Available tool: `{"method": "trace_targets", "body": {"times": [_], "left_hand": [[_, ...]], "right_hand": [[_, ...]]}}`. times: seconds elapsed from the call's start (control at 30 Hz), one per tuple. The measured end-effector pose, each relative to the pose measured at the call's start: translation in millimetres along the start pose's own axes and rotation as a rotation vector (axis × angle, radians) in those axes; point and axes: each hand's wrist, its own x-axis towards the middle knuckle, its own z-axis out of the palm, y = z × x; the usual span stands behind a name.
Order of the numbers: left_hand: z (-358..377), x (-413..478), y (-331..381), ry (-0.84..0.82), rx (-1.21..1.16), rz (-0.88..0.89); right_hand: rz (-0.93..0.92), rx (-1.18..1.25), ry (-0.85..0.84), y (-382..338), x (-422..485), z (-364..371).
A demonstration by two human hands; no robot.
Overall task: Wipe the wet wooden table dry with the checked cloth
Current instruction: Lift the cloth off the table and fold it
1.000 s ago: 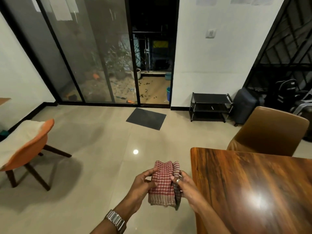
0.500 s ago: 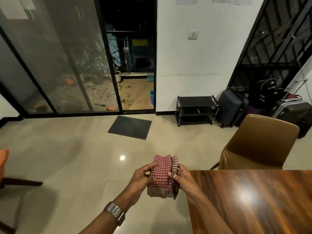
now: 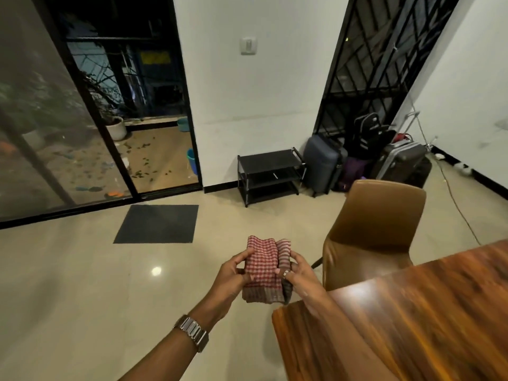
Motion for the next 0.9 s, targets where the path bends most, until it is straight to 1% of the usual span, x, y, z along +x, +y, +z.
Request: {"method": "trace_targets", "body": {"times": [0.13, 0.3, 0.53, 0.73, 0.9], "left_hand": [[5.5, 46.6, 23.9, -0.01, 0.035, 0.019], [12.6, 111.1, 42.9, -0.029, 0.093, 0.045], [26.7, 221.3, 75.5, -0.042, 0.165, 0.051], [48.5, 303.5, 109.6, -0.093, 0.217, 0.051], [60.3, 363.1, 130.6, -0.09, 0.217, 0.027]], "right_hand": [[-0.025, 0.017, 0.058, -25.7, 42.9, -16.3], [-0.085, 0.057, 0.064, -54.6, 92.9, -35.3], [-0.199, -0.019, 0.088, -89.4, 181.3, -70.6], [-0.208, 0.023, 0.112, -114.8, 251.3, -108.2], [-0.229, 0.038, 0.142, -139.1, 303.6, -129.1]]}}
